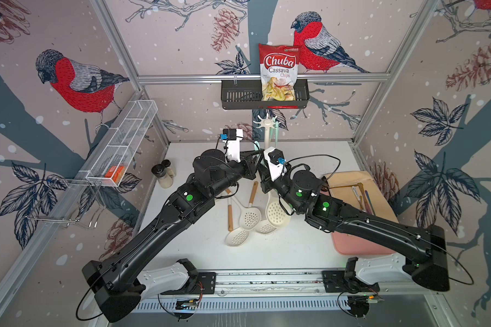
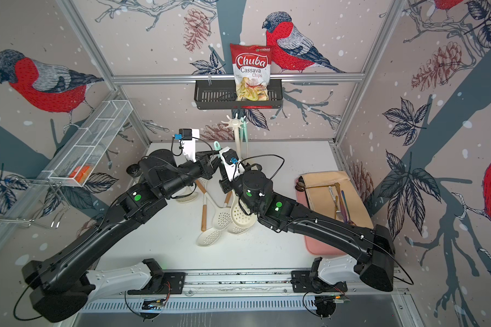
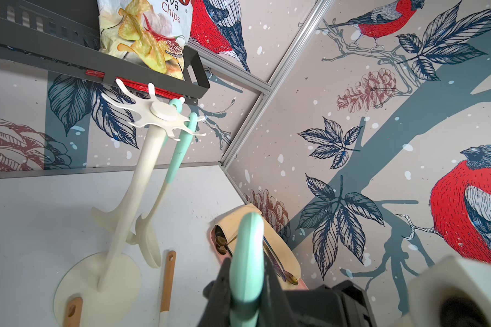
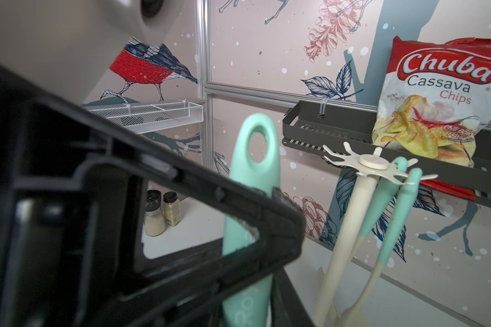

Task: Hang the skimmer on the kitchen utensil rack
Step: Pick up the skimmer from the center of the board, then hang the skimmer on the rack.

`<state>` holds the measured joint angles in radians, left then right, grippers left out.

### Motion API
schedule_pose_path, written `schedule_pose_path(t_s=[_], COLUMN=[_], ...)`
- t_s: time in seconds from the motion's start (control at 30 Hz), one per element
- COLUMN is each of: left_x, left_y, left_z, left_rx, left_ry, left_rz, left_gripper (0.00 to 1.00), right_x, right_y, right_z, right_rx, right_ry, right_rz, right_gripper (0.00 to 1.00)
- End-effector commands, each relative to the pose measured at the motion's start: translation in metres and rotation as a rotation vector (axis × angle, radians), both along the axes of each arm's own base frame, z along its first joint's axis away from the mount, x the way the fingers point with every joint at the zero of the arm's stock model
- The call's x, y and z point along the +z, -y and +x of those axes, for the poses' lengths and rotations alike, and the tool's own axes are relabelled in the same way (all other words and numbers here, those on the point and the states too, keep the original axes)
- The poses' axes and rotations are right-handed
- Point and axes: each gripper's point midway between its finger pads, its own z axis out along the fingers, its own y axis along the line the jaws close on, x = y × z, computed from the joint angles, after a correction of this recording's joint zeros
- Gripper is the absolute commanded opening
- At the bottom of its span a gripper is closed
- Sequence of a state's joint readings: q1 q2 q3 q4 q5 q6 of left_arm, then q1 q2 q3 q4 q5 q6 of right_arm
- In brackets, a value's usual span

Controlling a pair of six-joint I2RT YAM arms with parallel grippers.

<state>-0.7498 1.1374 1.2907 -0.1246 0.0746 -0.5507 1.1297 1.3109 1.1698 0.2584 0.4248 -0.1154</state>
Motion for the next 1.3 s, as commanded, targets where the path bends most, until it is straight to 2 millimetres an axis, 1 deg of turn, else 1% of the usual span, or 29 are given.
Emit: schedule_pose_path(t_s=[0.0, 0.07, 0.1, 0.13, 0.17, 0.23, 0.27, 0.3, 0.33, 0.4, 0.47, 0.57, 0.63, 0.73, 0.8, 0.9, 1.0, 1.1, 1.17, 1.27], left_x=[0.004, 0.006, 0.009, 0.012, 0.016, 0.023, 0.026, 0.028, 0.031, 0.031, 0.026, 0.014, 0.007, 0.001, 0.000, 0.000, -0.008, -0.018, -0.024, -0.028], left_y=[-0.001, -0.001, 0.000, 0.000, -0.001, -0.005, -0.007, -0.009, -0.012, -0.018, -0.022, -0.021, -0.018, -0.011, -0.010, -0.012, -0.020, -0.031, -0.043, -0.056], left_z=[0.000, -0.002, -0.004, -0.006, -0.009, -0.013, -0.015, -0.017, -0.020, -0.022, -0.021, -0.019, -0.018, -0.016, -0.015, -0.013, -0.007, -0.001, 0.004, 0.007], left_rx=[0.007, -0.006, -0.016, -0.026, -0.034, -0.037, -0.037, -0.038, -0.036, -0.025, -0.019, -0.025, -0.032, -0.057, -0.057, -0.050, -0.033, -0.039, -0.049, -0.047], left_ry=[0.014, 0.024, 0.036, 0.050, 0.069, 0.098, 0.113, 0.125, 0.138, 0.148, 0.141, 0.120, 0.104, 0.088, 0.083, 0.075, 0.027, -0.024, -0.052, -0.061], left_rz=[-0.009, -0.011, -0.013, -0.015, -0.020, -0.024, -0.026, -0.024, -0.025, -0.017, 0.005, 0.048, 0.072, 0.091, 0.089, 0.077, 0.067, 0.025, -0.037, -0.084], left_gripper=[0.00, 0.00, 0.12, 0.25, 0.41, 0.55, 0.64, 0.69, 0.72, 0.74, 0.74, 0.75, 0.73, 0.69, 0.67, 0.65, 0.65, 0.70, 0.74, 0.75], right_x=[0.017, 0.018, 0.017, 0.012, 0.018, 0.015, 0.012, 0.010, 0.007, -0.001, -0.008, -0.015, -0.015, -0.014, -0.016, -0.020, -0.022, -0.022, -0.023, -0.029], right_y=[0.003, 0.007, 0.009, 0.009, 0.019, 0.032, 0.040, 0.048, 0.059, 0.077, 0.093, 0.111, 0.118, 0.117, 0.117, 0.115, 0.114, 0.113, 0.109, 0.100], right_z=[-0.004, -0.009, -0.009, -0.009, -0.012, -0.011, -0.010, -0.008, -0.006, -0.001, 0.003, 0.013, 0.018, 0.021, 0.028, 0.042, 0.058, 0.073, 0.081, 0.092], right_rx=[0.017, 0.034, 0.036, 0.036, 0.036, 0.029, 0.024, 0.015, -0.004, -0.030, -0.054, -0.086, -0.085, -0.055, -0.065, -0.029, 0.005, 0.012, 0.021, 0.027], right_ry=[0.039, 0.037, 0.032, 0.019, 0.014, -0.011, -0.026, -0.038, -0.053, -0.078, -0.096, -0.126, -0.136, -0.148, -0.157, -0.182, -0.212, -0.222, -0.232, -0.246], right_rz=[0.062, 0.086, 0.097, 0.100, 0.137, 0.178, 0.196, 0.213, 0.235, 0.253, 0.255, 0.246, 0.233, 0.197, 0.162, 0.105, 0.048, -0.009, -0.049, -0.110], right_gripper=[0.10, 0.00, 0.00, 0.00, 0.00, 0.00, 0.00, 0.00, 0.00, 0.00, 0.00, 0.00, 0.00, 0.00, 0.00, 0.00, 0.00, 0.00, 0.00, 0.00])
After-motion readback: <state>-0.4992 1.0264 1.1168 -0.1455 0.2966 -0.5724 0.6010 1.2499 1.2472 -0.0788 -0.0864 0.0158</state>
